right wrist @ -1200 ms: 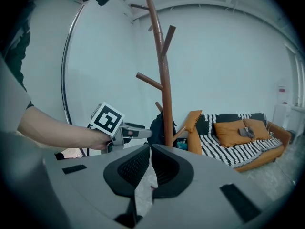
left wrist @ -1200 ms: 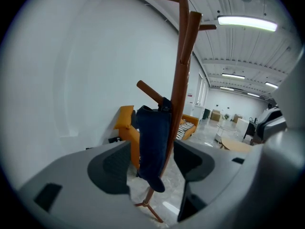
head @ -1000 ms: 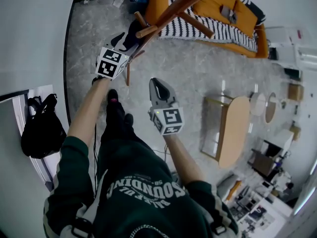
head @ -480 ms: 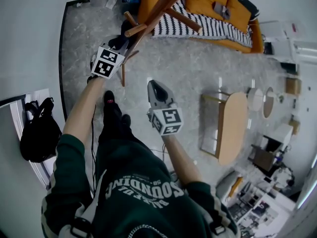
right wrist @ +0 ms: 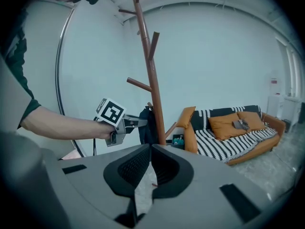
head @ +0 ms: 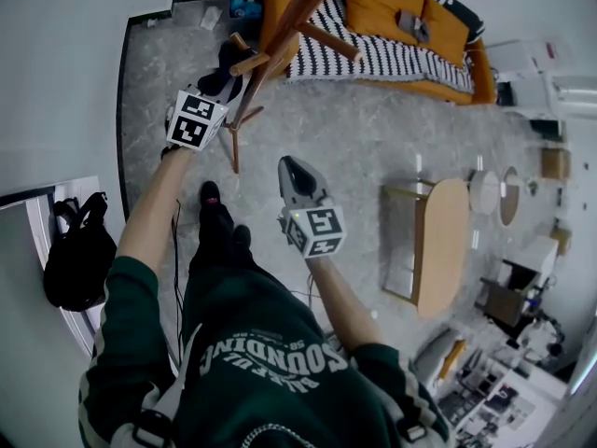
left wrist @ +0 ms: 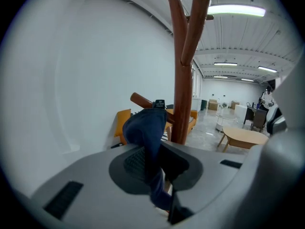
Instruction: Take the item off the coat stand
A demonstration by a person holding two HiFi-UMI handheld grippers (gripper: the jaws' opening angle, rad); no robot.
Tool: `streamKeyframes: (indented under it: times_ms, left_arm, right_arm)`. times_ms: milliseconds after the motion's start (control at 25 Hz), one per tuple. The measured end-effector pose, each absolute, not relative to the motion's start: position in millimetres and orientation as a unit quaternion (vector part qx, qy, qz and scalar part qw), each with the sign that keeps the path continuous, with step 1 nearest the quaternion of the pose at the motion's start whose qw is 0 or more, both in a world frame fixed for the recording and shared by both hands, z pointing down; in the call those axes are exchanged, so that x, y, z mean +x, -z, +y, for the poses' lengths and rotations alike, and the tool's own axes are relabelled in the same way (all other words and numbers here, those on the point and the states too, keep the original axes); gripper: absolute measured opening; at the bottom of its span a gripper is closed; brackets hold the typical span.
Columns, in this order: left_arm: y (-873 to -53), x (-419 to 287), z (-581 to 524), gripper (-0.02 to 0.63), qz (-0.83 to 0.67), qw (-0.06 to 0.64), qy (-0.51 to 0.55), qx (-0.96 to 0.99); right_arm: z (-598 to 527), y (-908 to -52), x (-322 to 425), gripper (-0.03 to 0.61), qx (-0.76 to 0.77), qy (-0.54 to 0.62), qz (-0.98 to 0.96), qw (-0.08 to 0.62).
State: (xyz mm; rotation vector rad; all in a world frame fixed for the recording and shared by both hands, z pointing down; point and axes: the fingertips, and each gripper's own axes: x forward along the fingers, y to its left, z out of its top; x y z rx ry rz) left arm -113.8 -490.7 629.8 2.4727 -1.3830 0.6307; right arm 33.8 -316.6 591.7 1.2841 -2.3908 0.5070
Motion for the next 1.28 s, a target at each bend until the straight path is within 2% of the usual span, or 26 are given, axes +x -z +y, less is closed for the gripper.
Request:
streamKeyframes:
  times_ms: [720,1280]
  left_arm:
    - [-578,-165,-510,0.044,-0.523,0.106,-0.209,0.819]
    - [-536,-196,-435,0.044,-0.556,0.091,-0.203,0.801]
  right_arm:
    - [-338,-560,33,0.0,0.451,-0.169,-0.864,0.148]
    - [-331,-515,20,0.0,0.436,-0.131,-0.883,0.118]
